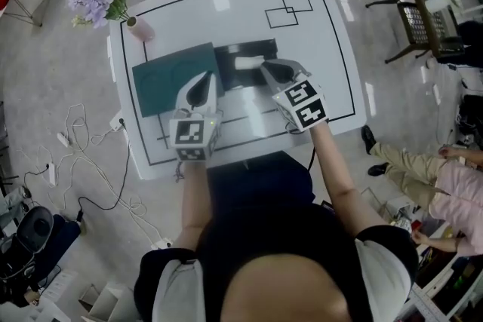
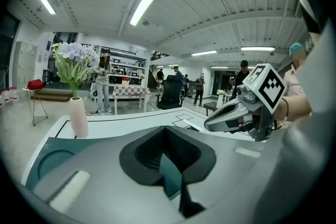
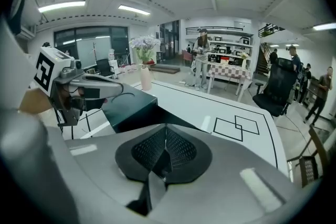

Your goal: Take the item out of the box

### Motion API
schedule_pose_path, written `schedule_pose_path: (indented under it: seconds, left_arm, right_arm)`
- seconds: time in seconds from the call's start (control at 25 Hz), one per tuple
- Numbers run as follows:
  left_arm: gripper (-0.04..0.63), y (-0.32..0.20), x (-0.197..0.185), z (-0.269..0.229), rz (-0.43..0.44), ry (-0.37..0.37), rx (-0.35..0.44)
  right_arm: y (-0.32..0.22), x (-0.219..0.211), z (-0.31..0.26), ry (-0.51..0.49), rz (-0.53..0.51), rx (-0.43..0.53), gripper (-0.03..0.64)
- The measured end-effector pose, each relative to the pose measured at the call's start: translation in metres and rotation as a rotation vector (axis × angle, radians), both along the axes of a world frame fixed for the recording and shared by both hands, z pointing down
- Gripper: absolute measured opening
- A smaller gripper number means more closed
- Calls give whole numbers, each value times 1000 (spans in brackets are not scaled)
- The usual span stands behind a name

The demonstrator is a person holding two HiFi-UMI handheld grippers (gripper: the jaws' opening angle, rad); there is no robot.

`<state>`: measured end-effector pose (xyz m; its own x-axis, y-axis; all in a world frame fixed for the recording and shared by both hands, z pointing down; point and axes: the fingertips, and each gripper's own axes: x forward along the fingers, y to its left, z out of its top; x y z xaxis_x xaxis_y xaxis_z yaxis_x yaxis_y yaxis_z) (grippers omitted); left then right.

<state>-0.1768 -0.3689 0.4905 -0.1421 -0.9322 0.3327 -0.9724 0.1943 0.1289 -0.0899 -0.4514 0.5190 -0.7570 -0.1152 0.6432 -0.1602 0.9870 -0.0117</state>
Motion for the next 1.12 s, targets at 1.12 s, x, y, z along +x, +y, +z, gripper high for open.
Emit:
schedule_pose_path:
  seconds: [1.12]
  left_arm:
    - [9,-8,-18,11,-34,19,-38]
  right_arm:
    - [14,-39,64,357,-471,98,216]
